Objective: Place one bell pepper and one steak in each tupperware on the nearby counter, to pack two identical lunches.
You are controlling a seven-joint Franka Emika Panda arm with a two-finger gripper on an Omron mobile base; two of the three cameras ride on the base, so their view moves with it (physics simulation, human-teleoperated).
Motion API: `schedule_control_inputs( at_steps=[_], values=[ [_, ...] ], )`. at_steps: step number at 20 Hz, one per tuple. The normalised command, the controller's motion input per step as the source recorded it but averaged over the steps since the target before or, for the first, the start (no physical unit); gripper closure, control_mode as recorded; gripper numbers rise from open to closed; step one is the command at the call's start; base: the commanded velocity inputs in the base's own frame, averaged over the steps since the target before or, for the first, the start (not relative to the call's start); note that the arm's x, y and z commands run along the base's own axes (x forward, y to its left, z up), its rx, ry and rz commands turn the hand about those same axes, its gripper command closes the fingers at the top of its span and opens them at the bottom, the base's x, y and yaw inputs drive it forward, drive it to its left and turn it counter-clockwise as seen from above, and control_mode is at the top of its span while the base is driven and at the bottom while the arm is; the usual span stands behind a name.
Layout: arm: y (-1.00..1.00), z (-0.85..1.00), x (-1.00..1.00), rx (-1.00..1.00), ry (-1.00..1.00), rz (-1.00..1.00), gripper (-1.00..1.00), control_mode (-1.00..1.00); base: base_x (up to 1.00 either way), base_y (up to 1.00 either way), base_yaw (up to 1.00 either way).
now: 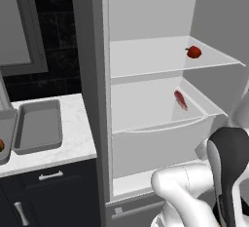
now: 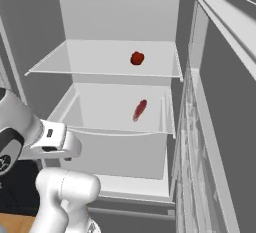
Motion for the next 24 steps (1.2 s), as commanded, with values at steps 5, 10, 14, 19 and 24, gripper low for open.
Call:
schedule_control_inputs(
  at_steps=[5, 10, 14, 19, 24],
  values=[
    [-0.34, -0.44, 0.53, -0.01, 0.0, 0.0, -1.0, -1.0, 0.0, 0.0, 0.0],
    [-0.37, -0.48, 0.79, 0.0, -0.07, 0.0, -1.0, -1.0, 0.0, 0.0, 0.0],
    [-0.23, -0.73, 0.49, -0.03, -0.24, 0.0, -1.0, -1.0, 0.0, 0.0, 0.0],
    [-0.3, -0.57, 0.51, 0.0, -0.25, 0.0, -1.0, -1.0, 0.0, 0.0, 0.0],
    [-0.29, -0.4, 0.64, 0.0, -0.25, 0.0, -1.0, -1.0, 0.0, 0.0, 0.0]
  ],
)
